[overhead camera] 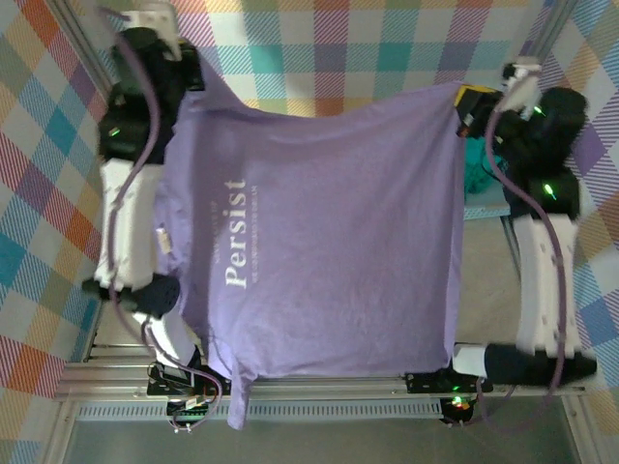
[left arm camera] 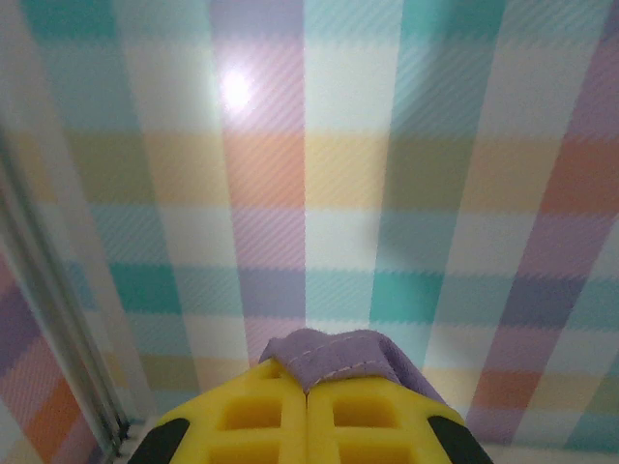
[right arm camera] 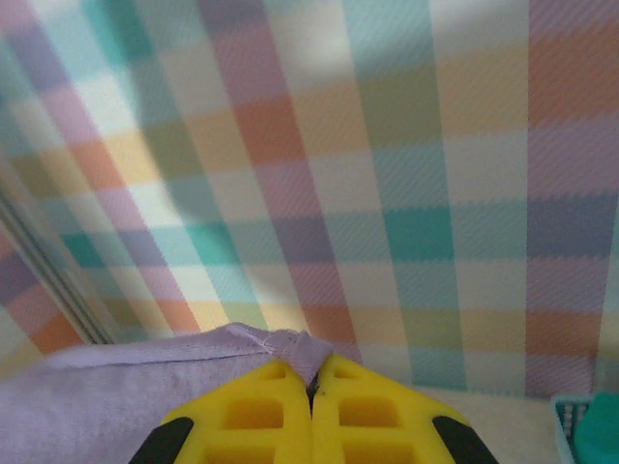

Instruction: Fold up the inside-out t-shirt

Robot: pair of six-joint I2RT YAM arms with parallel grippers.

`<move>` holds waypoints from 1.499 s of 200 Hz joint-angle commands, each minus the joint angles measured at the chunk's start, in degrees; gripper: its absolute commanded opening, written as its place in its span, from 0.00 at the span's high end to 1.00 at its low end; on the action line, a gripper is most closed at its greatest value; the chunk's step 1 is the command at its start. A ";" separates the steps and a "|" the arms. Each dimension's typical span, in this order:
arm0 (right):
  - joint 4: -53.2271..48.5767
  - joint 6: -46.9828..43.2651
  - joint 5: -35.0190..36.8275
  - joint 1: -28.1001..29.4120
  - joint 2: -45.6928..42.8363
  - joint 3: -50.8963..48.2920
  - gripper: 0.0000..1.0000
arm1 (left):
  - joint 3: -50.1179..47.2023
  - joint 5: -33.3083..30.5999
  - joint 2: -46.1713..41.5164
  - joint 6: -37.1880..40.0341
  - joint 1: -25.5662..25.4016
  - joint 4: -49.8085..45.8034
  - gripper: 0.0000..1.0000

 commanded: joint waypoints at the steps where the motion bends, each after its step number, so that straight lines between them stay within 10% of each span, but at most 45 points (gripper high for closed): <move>1: 8.80 -0.40 0.92 0.74 9.76 0.54 1.00 | 0.92 3.27 7.47 0.21 1.84 5.99 0.97; 26: 11.83 -0.40 2.62 1.97 28.18 8.72 1.00 | 7.03 4.38 22.52 -0.50 2.55 9.31 0.91; 52: 4.59 -0.22 7.04 3.03 48.05 28.69 0.78 | 22.81 7.79 38.72 -4.92 4.51 5.88 0.74; 85: -5.98 -2.73 8.67 4.36 56.42 42.32 0.67 | 18.65 12.81 36.09 -7.76 5.91 2.51 0.48; 120: -4.67 -4.02 11.21 6.62 41.52 19.02 0.62 | -1.80 16.99 22.18 -18.47 5.84 -1.02 0.40; 153: -5.73 4.69 10.50 7.35 22.88 -11.30 0.61 | -42.44 24.12 1.98 -33.08 4.44 17.96 0.40; 204: -13.80 14.04 15.88 7.37 1.24 -45.59 0.53 | -75.49 24.13 -17.29 -40.10 -0.53 27.70 0.40; 300: -18.70 23.33 23.12 5.29 -0.13 -59.55 0.50 | -98.84 25.30 -36.48 -36.81 -3.82 15.98 0.37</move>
